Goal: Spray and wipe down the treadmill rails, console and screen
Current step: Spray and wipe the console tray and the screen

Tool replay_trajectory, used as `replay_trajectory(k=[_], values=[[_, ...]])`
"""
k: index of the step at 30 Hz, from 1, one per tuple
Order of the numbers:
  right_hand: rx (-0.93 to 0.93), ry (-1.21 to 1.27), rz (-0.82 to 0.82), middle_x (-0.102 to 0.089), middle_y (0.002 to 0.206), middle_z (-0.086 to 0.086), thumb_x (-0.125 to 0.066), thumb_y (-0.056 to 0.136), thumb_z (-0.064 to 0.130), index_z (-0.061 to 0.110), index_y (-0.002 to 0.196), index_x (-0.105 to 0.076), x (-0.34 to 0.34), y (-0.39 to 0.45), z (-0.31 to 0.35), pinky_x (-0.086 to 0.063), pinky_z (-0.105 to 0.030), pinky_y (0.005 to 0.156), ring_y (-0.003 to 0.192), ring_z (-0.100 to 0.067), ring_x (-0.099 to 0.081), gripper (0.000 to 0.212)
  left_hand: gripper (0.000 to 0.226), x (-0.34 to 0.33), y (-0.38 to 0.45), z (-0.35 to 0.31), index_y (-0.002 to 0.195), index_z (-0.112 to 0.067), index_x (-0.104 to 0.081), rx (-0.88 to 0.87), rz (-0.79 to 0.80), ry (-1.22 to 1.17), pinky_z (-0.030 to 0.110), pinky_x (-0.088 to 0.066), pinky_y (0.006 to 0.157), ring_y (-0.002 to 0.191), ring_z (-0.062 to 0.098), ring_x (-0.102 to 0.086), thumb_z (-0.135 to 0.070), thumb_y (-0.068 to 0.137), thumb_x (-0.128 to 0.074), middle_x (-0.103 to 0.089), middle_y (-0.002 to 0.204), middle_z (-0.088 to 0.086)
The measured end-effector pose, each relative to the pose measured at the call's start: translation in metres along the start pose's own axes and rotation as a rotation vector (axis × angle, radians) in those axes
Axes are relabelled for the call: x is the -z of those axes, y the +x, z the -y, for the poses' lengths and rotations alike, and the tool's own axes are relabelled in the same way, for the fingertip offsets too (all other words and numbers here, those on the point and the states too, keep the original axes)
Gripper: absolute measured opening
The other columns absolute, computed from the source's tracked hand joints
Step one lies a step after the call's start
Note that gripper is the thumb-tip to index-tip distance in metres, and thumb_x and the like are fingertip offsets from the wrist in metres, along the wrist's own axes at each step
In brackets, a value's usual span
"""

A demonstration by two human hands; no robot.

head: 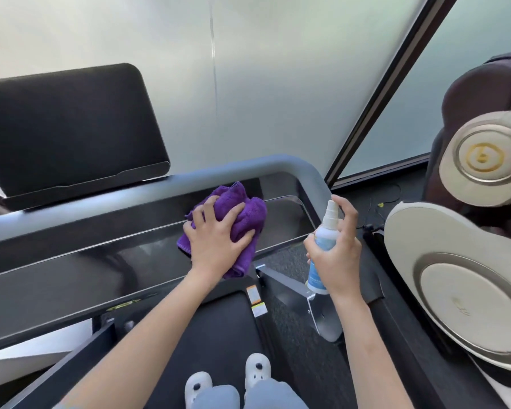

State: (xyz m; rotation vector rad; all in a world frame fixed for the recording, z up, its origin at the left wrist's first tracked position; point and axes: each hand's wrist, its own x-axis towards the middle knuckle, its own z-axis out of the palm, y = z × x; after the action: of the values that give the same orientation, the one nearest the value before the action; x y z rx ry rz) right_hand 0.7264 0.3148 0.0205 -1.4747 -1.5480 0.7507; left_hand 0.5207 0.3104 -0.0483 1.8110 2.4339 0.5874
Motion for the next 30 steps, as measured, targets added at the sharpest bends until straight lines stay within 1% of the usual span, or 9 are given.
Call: replay_trajectory(k=[2, 5, 10, 14, 17, 21, 25, 28, 30], values=[[-0.004, -0.005, 0.001, -0.059, 0.079, -0.008, -0.062, 0.079, -0.007, 0.029, 0.132, -0.041, 0.000, 0.001, -0.002, -0.056, -0.048, 0.066, 0.062, -0.034, -0.063, 0.068, 0.057, -0.005, 0.005, -0.022, 0.132, -0.046, -0.049, 0.034, 0.029, 0.074, 0.051, -0.032, 0.094, 0.125, 0.036, -0.032, -0.070, 0.080, -0.051, -0.031, 0.146, 0.009], [-0.031, -0.010, 0.003, -0.060, 0.080, -0.007, -0.062, 0.080, -0.005, 0.030, 0.133, -0.039, 0.004, 0.003, -0.004, -0.055, -0.048, 0.068, 0.063, -0.034, -0.062, 0.068, 0.060, -0.022, 0.019, -0.069, 0.137, -0.046, -0.042, -0.033, 0.091, 0.106, 0.052, -0.028, 0.098, 0.128, 0.037, -0.027, -0.073, 0.083, -0.043, -0.023, 0.151, 0.011], [-0.026, -0.035, -0.052, -0.057, 0.080, -0.001, -0.063, 0.079, -0.004, 0.034, 0.131, -0.038, 0.016, 0.003, -0.006, -0.055, -0.044, 0.066, 0.061, -0.026, -0.058, 0.069, 0.060, -0.037, 0.030, -0.107, 0.136, -0.043, -0.043, -0.018, 0.146, 0.055, 0.056, -0.023, 0.102, 0.132, 0.038, -0.023, -0.069, 0.082, -0.048, -0.020, 0.153, 0.011], [-0.022, -0.055, -0.044, -0.056, 0.077, 0.001, -0.063, 0.080, -0.003, 0.036, 0.129, -0.037, 0.017, -0.001, -0.005, -0.054, -0.048, 0.066, 0.062, -0.025, -0.058, 0.068, 0.057, -0.022, 0.022, -0.070, 0.126, -0.042, -0.054, -0.097, 0.121, 0.011, 0.050, -0.030, 0.096, 0.128, 0.032, -0.027, -0.067, 0.075, -0.058, -0.028, 0.148, 0.007], [-0.014, -0.027, 0.000, -0.057, 0.078, 0.001, -0.062, 0.081, -0.004, 0.037, 0.129, -0.037, 0.007, 0.001, 0.003, -0.056, -0.052, 0.067, 0.064, -0.032, -0.061, 0.068, 0.052, -0.003, 0.011, -0.019, 0.123, -0.042, -0.057, -0.055, 0.069, 0.008, 0.049, -0.033, 0.093, 0.125, 0.030, -0.032, -0.067, 0.077, -0.058, -0.034, 0.145, 0.005], [0.038, 0.005, 0.050, -0.058, 0.076, -0.006, -0.061, 0.082, -0.003, 0.038, 0.129, -0.037, -0.012, 0.001, 0.015, -0.057, -0.048, 0.063, 0.060, -0.030, -0.061, 0.068, 0.048, 0.027, -0.012, 0.054, 0.122, -0.041, -0.058, 0.086, -0.035, 0.017, 0.049, -0.035, 0.091, 0.123, 0.032, -0.036, -0.062, 0.078, -0.062, -0.037, 0.141, 0.005], [0.073, 0.035, 0.087, -0.059, 0.079, -0.014, -0.061, 0.082, -0.001, 0.040, 0.128, -0.036, -0.031, -0.002, 0.024, -0.057, -0.047, 0.065, 0.062, -0.033, -0.061, 0.067, 0.051, 0.047, -0.039, 0.115, 0.122, -0.040, -0.055, 0.311, -0.149, 0.068, 0.054, -0.036, 0.089, 0.118, 0.036, -0.037, -0.065, 0.078, -0.059, -0.037, 0.136, 0.008], [0.076, 0.040, 0.109, -0.060, 0.084, -0.012, -0.061, 0.082, -0.001, 0.039, 0.129, -0.036, -0.039, -0.005, 0.027, -0.056, -0.049, 0.067, 0.064, -0.033, -0.061, 0.067, 0.054, 0.043, -0.037, 0.109, 0.127, -0.039, -0.053, 0.401, -0.146, 0.134, 0.055, -0.034, 0.091, 0.117, 0.038, -0.036, -0.067, 0.081, -0.055, -0.034, 0.138, 0.014], [0.070, 0.038, 0.115, -0.060, 0.086, -0.011, -0.061, 0.083, -0.001, 0.038, 0.130, -0.036, -0.040, -0.007, 0.025, -0.056, -0.050, 0.067, 0.065, -0.033, -0.061, 0.067, 0.055, 0.033, -0.022, 0.082, 0.130, -0.039, -0.051, 0.355, -0.127, 0.161, 0.053, -0.033, 0.092, 0.120, 0.039, -0.035, -0.066, 0.083, -0.053, -0.033, 0.142, 0.016]])
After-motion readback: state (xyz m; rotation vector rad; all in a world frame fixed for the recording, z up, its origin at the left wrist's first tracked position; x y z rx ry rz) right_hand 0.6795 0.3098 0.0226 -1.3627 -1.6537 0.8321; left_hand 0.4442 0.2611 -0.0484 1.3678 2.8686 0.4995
